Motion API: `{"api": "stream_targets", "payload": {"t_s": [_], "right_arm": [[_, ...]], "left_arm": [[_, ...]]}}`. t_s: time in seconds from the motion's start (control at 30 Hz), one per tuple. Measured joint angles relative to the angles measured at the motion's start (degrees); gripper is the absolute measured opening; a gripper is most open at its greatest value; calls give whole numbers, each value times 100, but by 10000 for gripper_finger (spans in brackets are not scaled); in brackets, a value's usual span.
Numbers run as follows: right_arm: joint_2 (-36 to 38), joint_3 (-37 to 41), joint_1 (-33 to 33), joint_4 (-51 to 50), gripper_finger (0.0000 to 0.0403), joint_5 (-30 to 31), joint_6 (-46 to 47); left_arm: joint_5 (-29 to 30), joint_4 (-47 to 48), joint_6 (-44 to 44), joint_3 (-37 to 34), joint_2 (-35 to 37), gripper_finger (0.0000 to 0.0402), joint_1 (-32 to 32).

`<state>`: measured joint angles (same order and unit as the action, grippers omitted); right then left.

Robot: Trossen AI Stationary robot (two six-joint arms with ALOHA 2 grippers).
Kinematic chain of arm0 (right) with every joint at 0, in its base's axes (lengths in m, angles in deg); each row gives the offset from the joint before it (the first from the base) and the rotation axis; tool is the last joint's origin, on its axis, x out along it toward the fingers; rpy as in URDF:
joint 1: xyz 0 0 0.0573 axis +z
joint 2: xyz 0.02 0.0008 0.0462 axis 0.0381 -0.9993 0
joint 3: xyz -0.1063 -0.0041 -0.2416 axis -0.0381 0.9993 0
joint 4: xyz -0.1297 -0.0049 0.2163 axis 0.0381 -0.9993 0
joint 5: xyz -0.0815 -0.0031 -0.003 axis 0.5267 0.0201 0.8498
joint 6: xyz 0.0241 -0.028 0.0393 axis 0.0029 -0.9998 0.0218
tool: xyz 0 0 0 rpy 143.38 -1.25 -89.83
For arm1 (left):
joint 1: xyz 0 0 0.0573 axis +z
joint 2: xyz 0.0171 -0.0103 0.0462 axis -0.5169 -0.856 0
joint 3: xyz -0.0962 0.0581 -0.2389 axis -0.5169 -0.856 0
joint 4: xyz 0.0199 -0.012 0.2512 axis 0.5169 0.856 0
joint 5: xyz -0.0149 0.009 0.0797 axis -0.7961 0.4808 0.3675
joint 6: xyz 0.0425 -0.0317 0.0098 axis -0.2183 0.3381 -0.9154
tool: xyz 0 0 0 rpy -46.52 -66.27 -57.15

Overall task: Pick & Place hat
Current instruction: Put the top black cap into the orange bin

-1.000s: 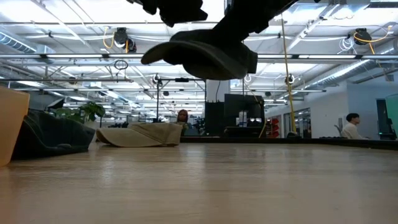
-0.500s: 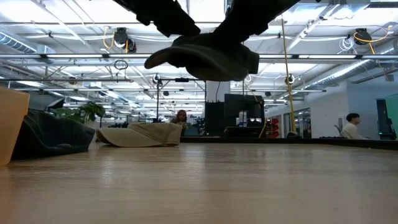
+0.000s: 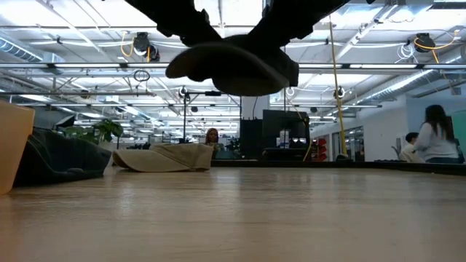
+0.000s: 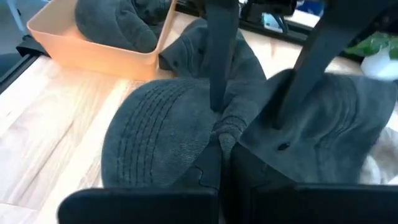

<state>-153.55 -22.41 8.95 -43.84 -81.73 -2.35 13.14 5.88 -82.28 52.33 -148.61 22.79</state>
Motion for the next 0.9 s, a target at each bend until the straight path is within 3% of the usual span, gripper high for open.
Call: {"api": "stream_targets", "payload": {"t_s": [0.43,0.9], "right_arm": [[-2,4,-63,154,0,8,-120],[317,4,-101,128,0,37,-239]], "left_arm": [[-5,-314,21,0,3,126,0],[-448,-137,-2,5,-1,24,234]]}}
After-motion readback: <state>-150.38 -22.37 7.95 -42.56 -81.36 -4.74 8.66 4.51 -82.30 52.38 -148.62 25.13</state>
